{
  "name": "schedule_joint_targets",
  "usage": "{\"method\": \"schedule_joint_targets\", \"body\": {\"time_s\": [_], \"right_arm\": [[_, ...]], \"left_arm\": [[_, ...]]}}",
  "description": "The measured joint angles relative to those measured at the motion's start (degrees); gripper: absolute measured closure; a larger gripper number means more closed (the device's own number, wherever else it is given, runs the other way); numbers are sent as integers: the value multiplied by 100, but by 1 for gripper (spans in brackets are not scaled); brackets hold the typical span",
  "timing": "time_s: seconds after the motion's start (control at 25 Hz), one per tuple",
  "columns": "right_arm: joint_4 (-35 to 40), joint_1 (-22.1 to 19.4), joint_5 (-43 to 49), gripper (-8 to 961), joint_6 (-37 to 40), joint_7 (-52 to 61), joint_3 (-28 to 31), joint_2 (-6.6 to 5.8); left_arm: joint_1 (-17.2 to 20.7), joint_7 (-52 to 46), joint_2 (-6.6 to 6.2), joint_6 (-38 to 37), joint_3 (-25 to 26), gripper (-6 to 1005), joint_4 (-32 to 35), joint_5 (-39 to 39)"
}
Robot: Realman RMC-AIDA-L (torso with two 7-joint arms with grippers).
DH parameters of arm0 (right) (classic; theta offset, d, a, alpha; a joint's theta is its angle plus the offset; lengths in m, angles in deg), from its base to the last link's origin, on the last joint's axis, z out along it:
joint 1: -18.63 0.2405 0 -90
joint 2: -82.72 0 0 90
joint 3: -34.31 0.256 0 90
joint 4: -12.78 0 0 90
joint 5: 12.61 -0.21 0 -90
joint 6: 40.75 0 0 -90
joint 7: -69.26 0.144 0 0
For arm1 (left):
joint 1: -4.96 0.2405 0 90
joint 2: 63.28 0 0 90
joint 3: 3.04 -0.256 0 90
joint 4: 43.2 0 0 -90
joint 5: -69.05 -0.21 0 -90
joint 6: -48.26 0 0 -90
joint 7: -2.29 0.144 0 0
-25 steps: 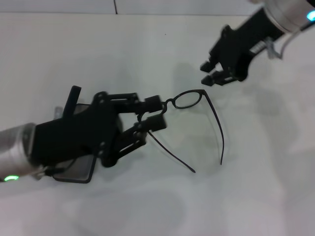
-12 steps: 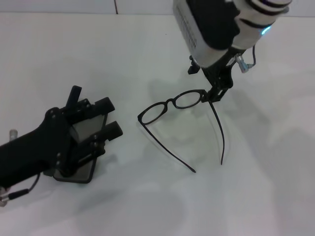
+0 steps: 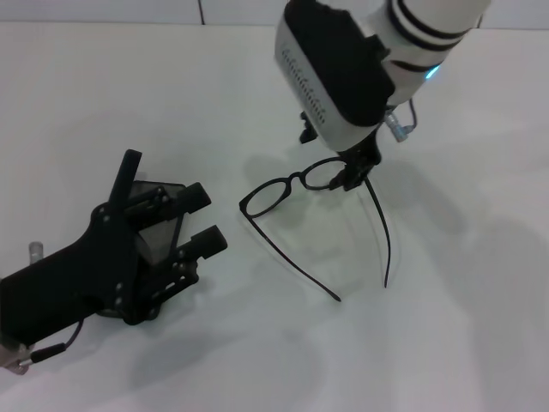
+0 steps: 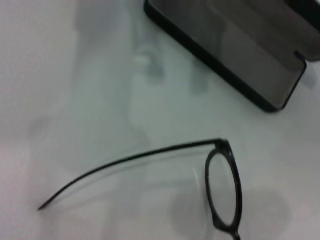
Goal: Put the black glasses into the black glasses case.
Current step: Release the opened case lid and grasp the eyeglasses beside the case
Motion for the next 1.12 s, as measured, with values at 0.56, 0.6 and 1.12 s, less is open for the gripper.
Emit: {"method": "schedule_joint_targets", "body": {"time_s": [0.56, 0.6, 1.12], "right_arm": [[-812, 321, -1132, 295, -929, -394, -973, 1], [-867, 321, -1200, 303, -979, -431, -1037, 0], [-1177, 294, -1769, 409, -1365, -662, -1504, 1]], "left_arm": [[8, 7, 38, -18, -38, 494, -50, -14], [7, 7, 38, -22, -41, 494, -50, -14], [7, 8, 44, -33, -53, 495, -68, -13]]}}
